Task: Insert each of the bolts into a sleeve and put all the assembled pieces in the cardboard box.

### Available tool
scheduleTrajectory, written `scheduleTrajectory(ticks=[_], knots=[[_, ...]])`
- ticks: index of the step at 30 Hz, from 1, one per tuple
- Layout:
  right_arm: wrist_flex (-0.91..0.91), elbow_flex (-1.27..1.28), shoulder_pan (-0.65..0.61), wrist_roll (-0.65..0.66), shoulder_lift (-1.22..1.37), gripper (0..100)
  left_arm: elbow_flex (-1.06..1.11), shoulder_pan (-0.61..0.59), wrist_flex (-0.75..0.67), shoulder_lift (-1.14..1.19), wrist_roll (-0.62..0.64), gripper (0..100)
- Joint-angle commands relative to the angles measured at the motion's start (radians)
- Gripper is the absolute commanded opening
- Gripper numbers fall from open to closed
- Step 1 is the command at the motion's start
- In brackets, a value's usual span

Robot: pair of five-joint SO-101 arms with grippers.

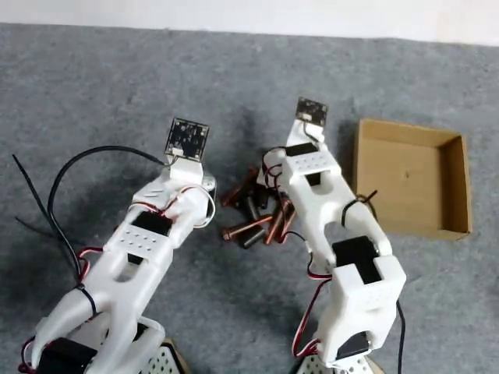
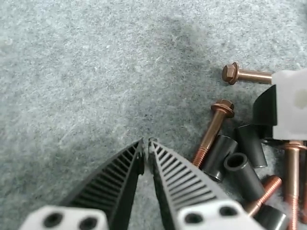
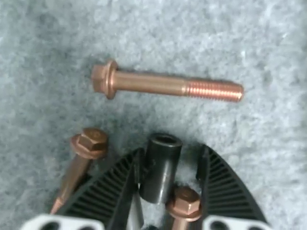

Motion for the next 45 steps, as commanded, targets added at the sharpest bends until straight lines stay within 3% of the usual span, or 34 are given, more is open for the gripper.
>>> scheduleTrajectory(ticks=[1, 7, 13, 16, 19, 27, 45], knots=[[0.038, 0.004, -0.033, -0.008, -0.004, 16.7, -0.005, -0.008, -0.014, -0.008, -0.008, 4], [0.038, 0.005, -0.035, -0.008, -0.004, 0.0, -0.005, -0.008, -0.014, -0.008, -0.008, 4], [0.050, 0.004, -0.027, 0.002, -0.010, 0.4, -0.005, -0.008, -0.014, -0.010, -0.008, 4], [0.134, -0.001, -0.019, 0.095, -0.013, 0.4, -0.005, -0.008, -0.014, -0.012, -0.008, 4], [0.134, -0.021, -0.010, 0.107, -0.071, 0.4, -0.005, -0.010, -0.014, -0.012, -0.008, 4], [-0.073, 0.216, 0.082, 0.117, -0.360, 0.4, -0.005, -0.012, -0.014, -0.013, -0.008, 4], [-0.567, 0.786, 0.087, 0.227, -0.888, 0.4, -0.012, -0.007, -0.026, -0.010, -0.005, 4]])
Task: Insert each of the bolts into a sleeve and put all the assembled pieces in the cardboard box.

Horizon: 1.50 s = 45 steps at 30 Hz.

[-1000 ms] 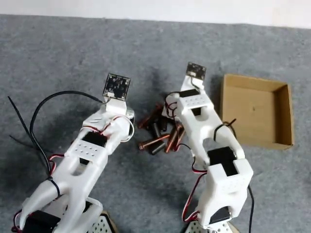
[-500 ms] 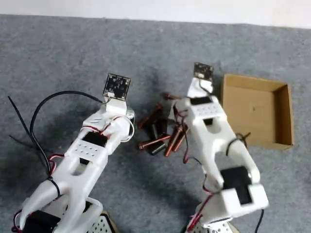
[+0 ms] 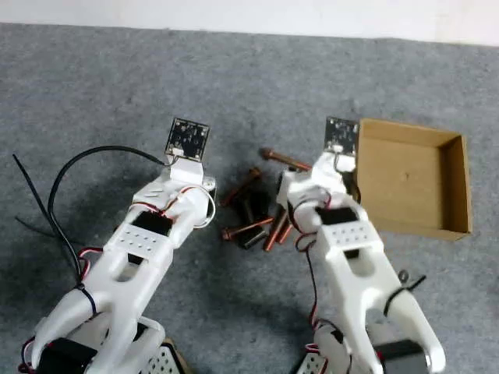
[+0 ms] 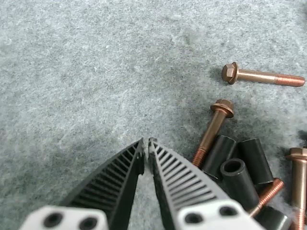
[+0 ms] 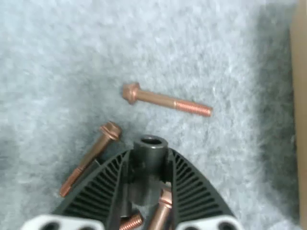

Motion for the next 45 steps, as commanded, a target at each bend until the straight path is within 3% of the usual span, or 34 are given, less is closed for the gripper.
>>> scheduleTrajectory(ticks=[1, 6, 9, 15, 18, 20, 23, 25, 31, 40, 45], knots=[[-0.091, 0.050, 0.018, 0.044, -0.124, 0.4, -0.012, -0.007, -0.043, -0.008, -0.005, 4], [-0.180, 0.163, 0.018, 0.051, -0.248, 0.4, -0.013, -0.031, -0.172, 0.015, -0.009, 4], [-0.209, 0.209, 0.018, 0.051, -0.312, 0.4, -0.070, -0.048, -0.258, 0.157, -0.009, 4], [-0.208, 0.266, 0.018, 0.051, -0.406, 0.4, -0.380, 0.019, -0.084, 0.533, -0.003, 4], [-0.208, 0.295, 0.019, 0.051, -0.443, 0.4, -0.475, 0.048, 0.052, 0.555, 0.009, 4], [-0.208, 0.312, 0.019, 0.051, -0.463, 0.4, -0.501, 0.077, 0.097, 0.542, 0.103, 4], [-0.208, 0.323, 0.019, 0.051, -0.483, 0.4, -0.530, 0.120, 0.117, 0.541, 0.273, 6], [-0.208, 0.323, 0.019, 0.051, -0.484, 0.4, -0.552, 0.150, 0.115, 0.542, 0.311, 11], [-0.206, 0.323, 0.036, 0.051, -0.489, 0.4, -0.602, 0.214, 0.072, 0.621, 0.310, 19], [-0.206, 0.320, 0.236, 0.051, -0.489, 0.4, -0.888, 0.265, 0.052, 0.851, 0.311, 19], [-0.208, 0.320, 0.255, 0.051, -0.489, 0.4, -1.090, 0.294, 0.150, 0.990, 0.315, 19]])
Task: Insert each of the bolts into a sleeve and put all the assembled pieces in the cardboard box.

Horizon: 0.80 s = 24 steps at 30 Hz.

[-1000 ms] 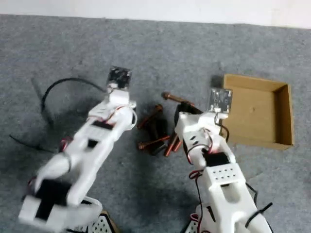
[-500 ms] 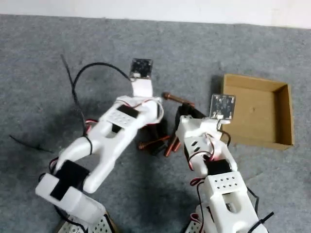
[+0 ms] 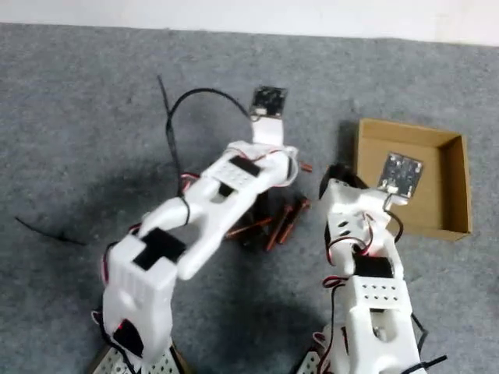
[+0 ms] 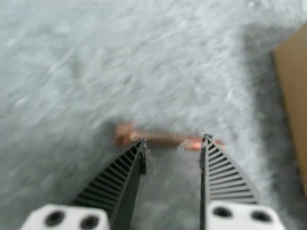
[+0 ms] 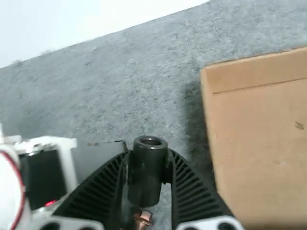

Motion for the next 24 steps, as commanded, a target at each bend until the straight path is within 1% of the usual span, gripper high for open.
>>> scheduleTrajectory(ticks=[1, 5, 9, 14, 19, 24], knots=[[-0.035, -0.015, 0.012, 0.012, -0.028, 0.4, -0.179, 0.025, 0.100, 0.050, 0.011, 19], [-0.035, -0.016, 0.012, 0.012, -0.028, 0.4, -0.315, 0.019, 0.265, 0.113, 0.012, 19], [-0.035, -0.016, 0.012, 0.012, -0.028, 0.4, -0.389, 0.025, 0.351, 0.145, 0.012, 19], [-0.035, -0.018, 0.012, 0.012, -0.025, 0.4, -0.400, 0.025, 0.325, 0.173, 0.012, 18], [-0.035, -0.018, 0.012, 0.012, -0.025, 0.4, -0.397, 0.031, 0.319, 0.179, 0.012, 14], [-0.035, -0.019, 0.012, 0.012, -0.024, 0.4, -0.400, 0.022, 0.318, 0.185, 0.014, 14]])
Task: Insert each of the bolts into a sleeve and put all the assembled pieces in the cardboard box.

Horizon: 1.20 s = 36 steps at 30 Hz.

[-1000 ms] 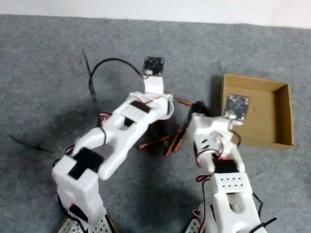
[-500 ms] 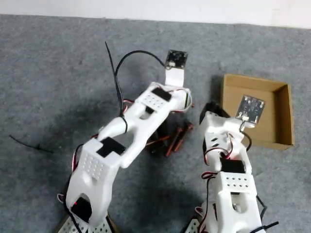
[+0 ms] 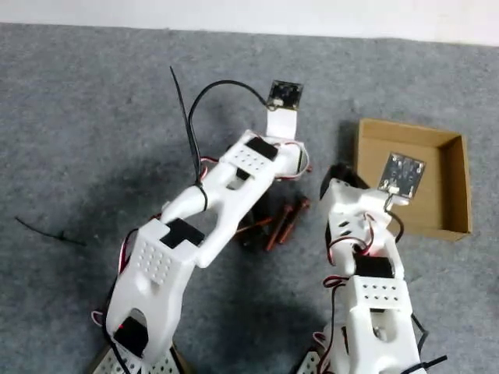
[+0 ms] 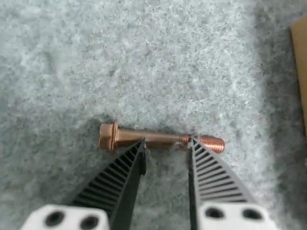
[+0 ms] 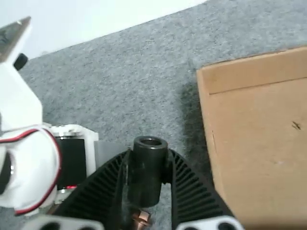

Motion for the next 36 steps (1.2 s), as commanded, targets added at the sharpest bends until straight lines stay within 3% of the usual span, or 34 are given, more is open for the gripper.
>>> scheduleTrajectory(ticks=[1, 4, 8, 19, 36], knots=[[-0.035, -0.019, 0.010, 0.012, -0.024, 0.4, -0.047, 0.010, -0.018, -0.012, 0.021, 16], [-0.035, -0.019, 0.010, 0.012, -0.024, 0.4, -0.041, 0.021, -0.012, -0.012, 0.120, 23], [-0.035, -0.019, 0.010, 0.012, -0.024, 0.4, -0.047, 0.039, 0.038, -0.012, 0.147, 30], [-0.035, -0.019, 0.008, 0.012, -0.022, 0.4, -0.044, 0.031, 0.041, -0.012, 0.224, 28], [-0.035, -0.019, 0.008, 0.012, -0.022, 0.4, -0.048, 0.015, 0.035, -0.013, 0.226, 22]])
